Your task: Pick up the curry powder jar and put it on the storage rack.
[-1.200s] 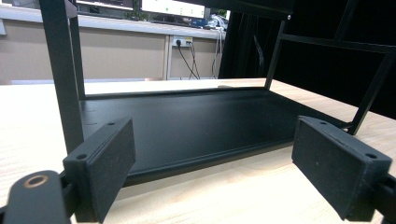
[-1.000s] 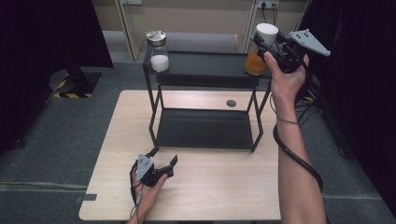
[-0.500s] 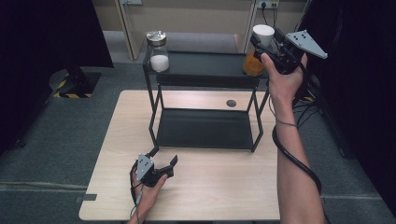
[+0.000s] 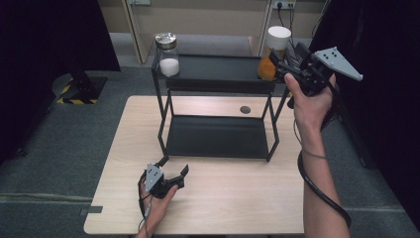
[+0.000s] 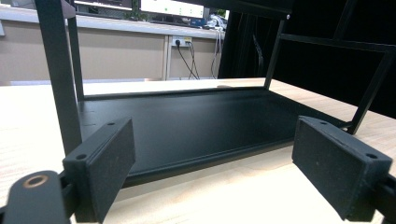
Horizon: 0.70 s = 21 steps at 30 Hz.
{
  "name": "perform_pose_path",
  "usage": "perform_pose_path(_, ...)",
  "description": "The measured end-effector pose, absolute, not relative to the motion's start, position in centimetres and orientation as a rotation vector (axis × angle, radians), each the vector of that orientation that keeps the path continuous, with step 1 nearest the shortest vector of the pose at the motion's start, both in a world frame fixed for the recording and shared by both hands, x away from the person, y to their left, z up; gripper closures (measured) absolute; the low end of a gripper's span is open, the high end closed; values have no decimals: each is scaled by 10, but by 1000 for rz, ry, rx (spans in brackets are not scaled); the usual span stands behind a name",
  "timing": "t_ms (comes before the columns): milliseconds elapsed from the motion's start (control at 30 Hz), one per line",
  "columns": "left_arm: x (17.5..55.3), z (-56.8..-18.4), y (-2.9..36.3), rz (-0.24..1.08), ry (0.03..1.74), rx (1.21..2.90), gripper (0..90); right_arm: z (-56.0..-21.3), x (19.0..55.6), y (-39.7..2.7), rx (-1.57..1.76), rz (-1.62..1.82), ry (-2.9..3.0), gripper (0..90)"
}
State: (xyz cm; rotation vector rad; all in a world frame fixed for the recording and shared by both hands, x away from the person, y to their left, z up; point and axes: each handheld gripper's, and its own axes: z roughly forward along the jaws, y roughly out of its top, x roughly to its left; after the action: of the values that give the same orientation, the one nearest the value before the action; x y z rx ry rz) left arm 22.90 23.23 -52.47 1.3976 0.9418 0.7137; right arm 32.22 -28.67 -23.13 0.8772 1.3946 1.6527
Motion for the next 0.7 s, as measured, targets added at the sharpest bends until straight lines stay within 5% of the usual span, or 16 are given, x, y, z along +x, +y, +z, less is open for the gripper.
perform_pose_path(700,229,-525,232,717,943,1397,131,-263,291,-292,876,1661,1446,161)
